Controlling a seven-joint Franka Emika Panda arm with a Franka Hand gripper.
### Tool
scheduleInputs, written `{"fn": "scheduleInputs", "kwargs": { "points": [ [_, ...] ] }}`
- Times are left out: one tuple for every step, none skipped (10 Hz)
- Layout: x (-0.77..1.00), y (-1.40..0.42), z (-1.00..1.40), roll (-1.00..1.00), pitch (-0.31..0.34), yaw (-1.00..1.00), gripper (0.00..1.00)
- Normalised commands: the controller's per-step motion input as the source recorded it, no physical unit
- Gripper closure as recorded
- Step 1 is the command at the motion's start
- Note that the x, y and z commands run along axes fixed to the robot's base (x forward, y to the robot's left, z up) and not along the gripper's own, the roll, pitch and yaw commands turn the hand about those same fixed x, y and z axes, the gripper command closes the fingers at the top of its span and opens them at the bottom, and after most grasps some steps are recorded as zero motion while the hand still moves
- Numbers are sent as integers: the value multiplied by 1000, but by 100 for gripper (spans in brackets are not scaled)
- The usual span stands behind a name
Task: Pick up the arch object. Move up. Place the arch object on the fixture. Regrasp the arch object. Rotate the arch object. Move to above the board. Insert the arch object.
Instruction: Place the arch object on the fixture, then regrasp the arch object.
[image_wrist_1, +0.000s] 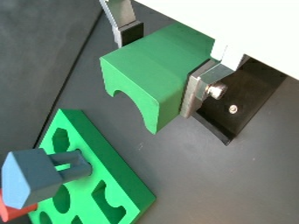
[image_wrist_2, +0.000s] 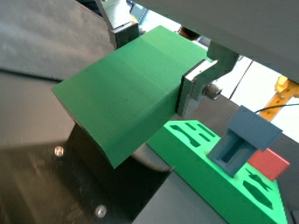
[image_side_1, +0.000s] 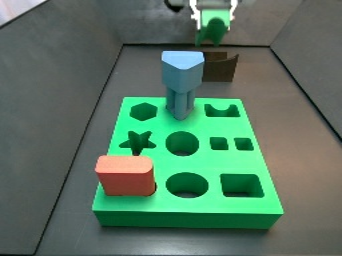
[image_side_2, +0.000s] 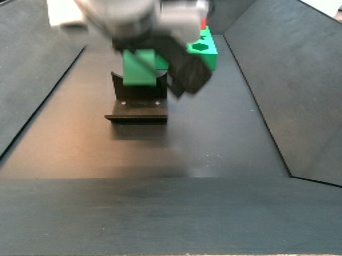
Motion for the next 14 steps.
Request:
{"fn": "scheduleInputs", "kwargs": {
  "points": [
    [185,142,-1000,-313,76,-178,100],
    [195,135,-1000,-204,36,-170,100],
    [164,119,-800,-170,10,-155,100],
    [139,98,-603,-163,-4,-139,100],
    [119,79,-422,-157,-17,-120,100],
    [90,83,-339,-123,-29,-95,100],
    [75,70,-332,-125,-28,-82,100],
    [76,65,-331,-125,-26,-66,100],
    [76,62,-330,-125,-26,-62,100],
    [0,-500,-167,0,0,0,100],
    [0,0,0,0,0,0,0],
    [0,0,1000,-35,45,-19,0],
    [-4,0,1000,-31,48,-14,0],
    [-20,3,1000,2,57,-15,0]
  ]
}}
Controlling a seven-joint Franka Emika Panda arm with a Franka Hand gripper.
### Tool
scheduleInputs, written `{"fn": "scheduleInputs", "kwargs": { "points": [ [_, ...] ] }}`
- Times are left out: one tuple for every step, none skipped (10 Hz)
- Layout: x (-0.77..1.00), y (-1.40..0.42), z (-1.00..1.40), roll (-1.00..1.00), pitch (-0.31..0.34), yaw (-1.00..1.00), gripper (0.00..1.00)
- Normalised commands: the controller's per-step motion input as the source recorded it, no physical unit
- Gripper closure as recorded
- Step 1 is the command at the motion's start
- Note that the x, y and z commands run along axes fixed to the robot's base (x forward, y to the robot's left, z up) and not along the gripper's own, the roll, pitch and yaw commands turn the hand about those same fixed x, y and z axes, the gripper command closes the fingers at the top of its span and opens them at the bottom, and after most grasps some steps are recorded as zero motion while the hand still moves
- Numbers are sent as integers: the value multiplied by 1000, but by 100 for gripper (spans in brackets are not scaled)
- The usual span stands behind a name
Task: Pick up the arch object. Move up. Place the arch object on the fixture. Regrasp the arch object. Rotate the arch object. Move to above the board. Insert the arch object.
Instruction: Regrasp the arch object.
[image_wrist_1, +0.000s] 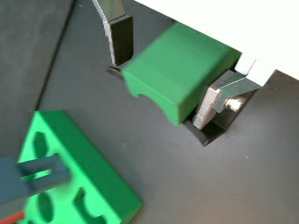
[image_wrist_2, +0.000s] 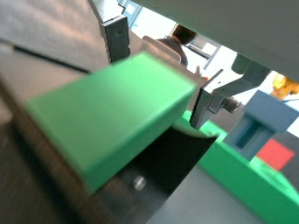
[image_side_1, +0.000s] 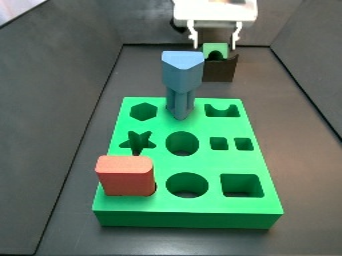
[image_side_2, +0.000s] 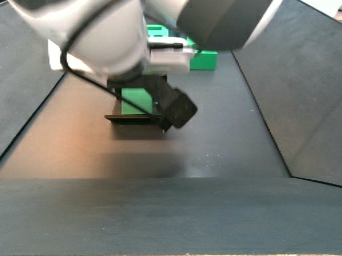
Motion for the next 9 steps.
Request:
{"fn": "scheduleInputs", "kwargs": {
  "points": [
    [-23,-2,1000,28,62,-14,0],
    [-30,-2,1000,42,64,-19,0],
    [-36,1,837,50,55,-29,0],
    [-35,-1,656,53,53,-33,0],
    [-31,1,532,55,52,-34,0],
    [-24,4,227,47,48,-35,0],
    [-109,-832,782,1000,54,31,0],
    [-93,-809,700,1000,52,31,0],
    [-112,-646,534,1000,40,29,0]
  ]
}}
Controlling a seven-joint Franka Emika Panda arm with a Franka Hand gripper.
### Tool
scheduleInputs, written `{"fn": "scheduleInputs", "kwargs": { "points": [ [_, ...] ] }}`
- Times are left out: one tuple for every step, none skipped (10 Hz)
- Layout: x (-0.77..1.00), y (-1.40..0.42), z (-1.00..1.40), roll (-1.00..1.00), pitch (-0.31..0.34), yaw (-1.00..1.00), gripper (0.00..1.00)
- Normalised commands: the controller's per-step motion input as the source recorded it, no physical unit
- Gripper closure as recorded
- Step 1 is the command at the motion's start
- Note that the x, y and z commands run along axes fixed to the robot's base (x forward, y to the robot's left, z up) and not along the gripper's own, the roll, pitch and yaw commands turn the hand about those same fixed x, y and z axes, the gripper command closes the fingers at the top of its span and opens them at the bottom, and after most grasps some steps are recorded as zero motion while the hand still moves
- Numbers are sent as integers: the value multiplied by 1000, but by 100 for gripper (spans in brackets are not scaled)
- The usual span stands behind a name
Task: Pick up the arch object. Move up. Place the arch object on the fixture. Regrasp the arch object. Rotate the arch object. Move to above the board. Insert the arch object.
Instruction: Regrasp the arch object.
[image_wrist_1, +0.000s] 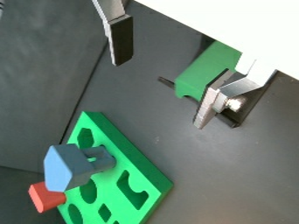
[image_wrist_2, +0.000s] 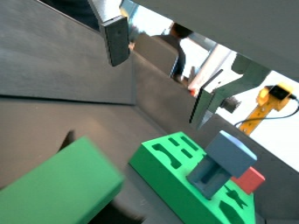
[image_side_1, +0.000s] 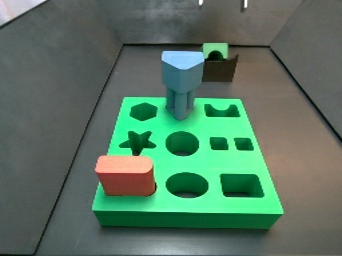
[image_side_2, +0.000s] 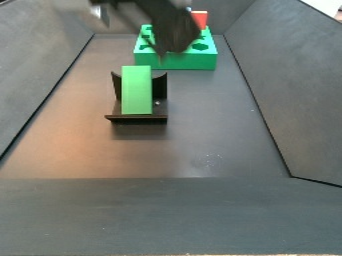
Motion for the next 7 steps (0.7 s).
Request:
{"fn": "scheduleInputs", "kwargs": {
  "points": [
    [-120,-494,345,1000,33,29,0],
    [-108,-390,208,1000,30,28,0],
    [-47,-121,48,1000,28,28,0],
    [-33,-44,51,1000,30,28,0],
    [-26,-42,32,1000,29,28,0],
    [-32,-41,13,1000,25,28,0],
    [-43,-35,17,1000,20,28,0]
  ]
}}
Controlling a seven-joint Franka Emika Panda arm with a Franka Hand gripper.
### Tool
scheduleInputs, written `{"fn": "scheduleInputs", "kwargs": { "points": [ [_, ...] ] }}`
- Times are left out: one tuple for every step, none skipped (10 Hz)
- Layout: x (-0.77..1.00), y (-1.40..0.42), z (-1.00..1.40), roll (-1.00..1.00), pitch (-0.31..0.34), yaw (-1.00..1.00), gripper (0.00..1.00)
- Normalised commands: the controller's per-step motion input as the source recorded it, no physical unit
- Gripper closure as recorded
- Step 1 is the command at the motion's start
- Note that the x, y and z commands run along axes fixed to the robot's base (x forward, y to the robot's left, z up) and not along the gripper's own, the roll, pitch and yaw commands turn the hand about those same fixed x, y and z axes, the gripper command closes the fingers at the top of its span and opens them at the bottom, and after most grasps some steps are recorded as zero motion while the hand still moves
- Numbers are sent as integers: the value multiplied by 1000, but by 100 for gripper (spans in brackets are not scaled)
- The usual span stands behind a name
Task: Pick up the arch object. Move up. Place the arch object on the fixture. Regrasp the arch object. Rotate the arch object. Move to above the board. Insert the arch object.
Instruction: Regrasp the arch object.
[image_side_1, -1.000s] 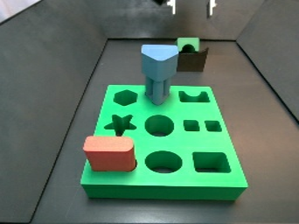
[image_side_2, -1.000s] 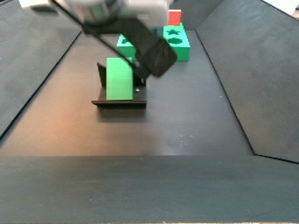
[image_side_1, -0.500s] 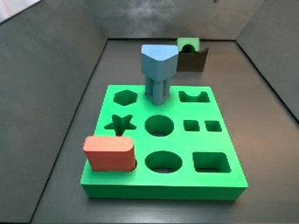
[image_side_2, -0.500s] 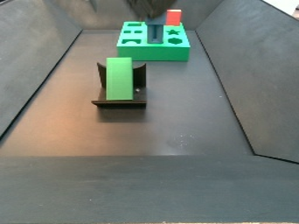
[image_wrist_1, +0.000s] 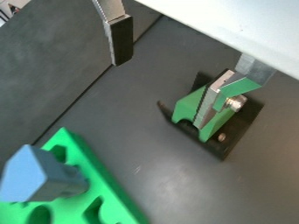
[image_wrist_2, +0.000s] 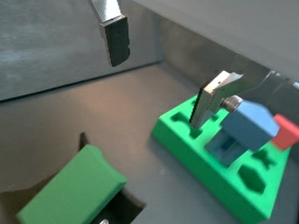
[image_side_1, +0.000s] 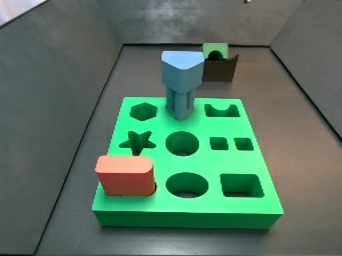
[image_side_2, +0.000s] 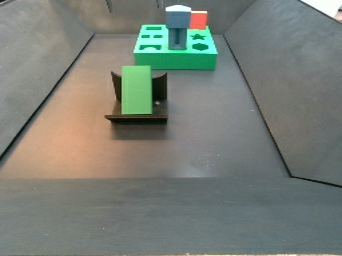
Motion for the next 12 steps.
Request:
{"fn": "scheduleInputs", "kwargs": {
  "points": [
    [-51,-30,14,1000,13,29,0],
    [-54,-26,12,1000,7,29,0],
    [-51,-26,10,1000,0,30,0],
    [-46,-26,1,1000,-6,31,0],
    [-42,-21,4,1000,-14,31,0],
    [-35,-17,8,1000,-20,32,0],
    [-33,-19,5,1000,-23,33,0],
    [-31,-16,8,1000,-24,34,0],
    [-24,-18,16,1000,-22,35,0],
    [-15,-22,18,1000,-17,36,0],
    [4,-20,-3,1000,-13,37,0],
    [17,-20,-10,1000,-8,38,0]
  ]
}}
